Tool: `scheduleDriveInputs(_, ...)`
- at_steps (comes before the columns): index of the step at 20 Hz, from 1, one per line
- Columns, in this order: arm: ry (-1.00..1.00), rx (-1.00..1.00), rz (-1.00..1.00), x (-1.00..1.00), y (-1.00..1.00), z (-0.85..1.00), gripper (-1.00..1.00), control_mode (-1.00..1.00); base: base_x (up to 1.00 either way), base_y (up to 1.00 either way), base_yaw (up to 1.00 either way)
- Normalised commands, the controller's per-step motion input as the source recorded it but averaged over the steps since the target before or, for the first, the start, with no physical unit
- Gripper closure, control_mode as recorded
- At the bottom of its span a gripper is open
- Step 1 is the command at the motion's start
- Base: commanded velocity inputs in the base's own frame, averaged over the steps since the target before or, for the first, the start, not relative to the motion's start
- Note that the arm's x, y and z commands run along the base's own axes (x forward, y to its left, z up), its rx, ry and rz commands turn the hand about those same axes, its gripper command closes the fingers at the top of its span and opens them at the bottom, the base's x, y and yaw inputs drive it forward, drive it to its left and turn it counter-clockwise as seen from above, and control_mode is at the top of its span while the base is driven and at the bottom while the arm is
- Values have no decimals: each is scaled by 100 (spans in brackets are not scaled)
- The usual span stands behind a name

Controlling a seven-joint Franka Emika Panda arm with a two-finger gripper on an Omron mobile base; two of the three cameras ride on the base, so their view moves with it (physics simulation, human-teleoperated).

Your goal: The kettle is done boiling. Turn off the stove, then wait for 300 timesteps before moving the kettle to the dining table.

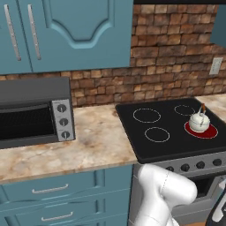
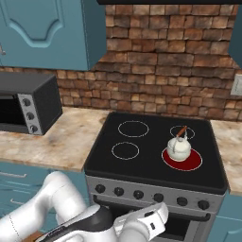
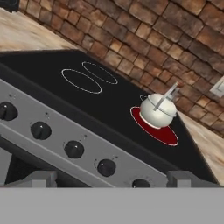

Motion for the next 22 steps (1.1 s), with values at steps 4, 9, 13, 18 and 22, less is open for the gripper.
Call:
scheduleDriveInputs(4, 1, 0, 0, 33, 0, -9, -100, -100, 0, 0, 0)
scheduleDriveInputs(9, 0, 0, 1, 22, 0, -13, -100, -100, 0, 0, 0)
scheduleDriveInputs(13, -5, 0, 1, 13, -6, -29, -100, -100, 0, 0, 0)
scheduleDriveInputs(18, -7, 0, 0, 13, -18, -17, -100, -100, 0, 0, 0)
scheduleDriveInputs(22, -3, 0, 0, 17, -12, -1, -100, -100, 0, 0, 0)
